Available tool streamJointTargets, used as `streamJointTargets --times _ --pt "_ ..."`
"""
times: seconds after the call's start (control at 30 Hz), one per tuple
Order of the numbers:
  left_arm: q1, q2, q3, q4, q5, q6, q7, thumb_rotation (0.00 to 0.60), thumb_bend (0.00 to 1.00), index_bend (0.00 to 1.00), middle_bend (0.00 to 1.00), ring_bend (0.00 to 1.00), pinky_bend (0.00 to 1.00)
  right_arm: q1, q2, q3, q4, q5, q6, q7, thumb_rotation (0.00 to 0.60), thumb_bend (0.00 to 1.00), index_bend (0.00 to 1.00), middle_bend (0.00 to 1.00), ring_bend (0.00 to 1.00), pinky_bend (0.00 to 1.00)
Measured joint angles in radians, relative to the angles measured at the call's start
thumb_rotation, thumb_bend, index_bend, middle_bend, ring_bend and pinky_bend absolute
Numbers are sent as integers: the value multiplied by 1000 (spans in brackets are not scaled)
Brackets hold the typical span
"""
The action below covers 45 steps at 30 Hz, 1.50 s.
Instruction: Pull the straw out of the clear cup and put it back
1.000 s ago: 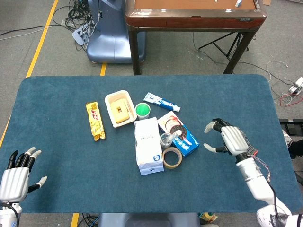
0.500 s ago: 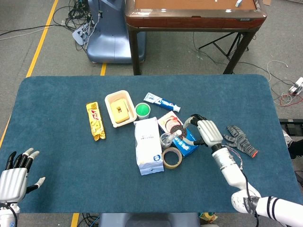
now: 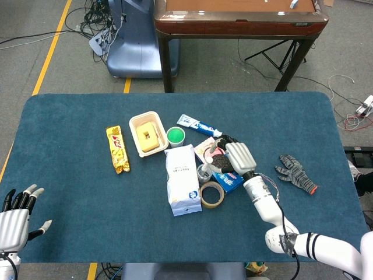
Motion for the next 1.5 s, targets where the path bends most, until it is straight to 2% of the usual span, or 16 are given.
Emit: streamJointTargets --times 0.33,0.8,0.93,1.5 --pt "8 6 -1 14 -4 5 -21 600 174 190 122 155 31 45 -33 7 14 7 -21 -7 600 291 460 352 170 227" --pt "12 7 1 11 6 7 -17 600 174 190 122 155 31 26 35 -36 -63 10 -29 -6 600 290 481 357 170 227" --pt "13 8 1 8 7 8 -16 600 173 190 122 155 31 27 30 -45 -59 11 -33 -2 600 320 487 361 170 227" --pt "19 9 0 15 4 8 -22 600 173 190 122 155 31 55 0 -60 -30 24 -68 0 600 329 491 363 170 227"
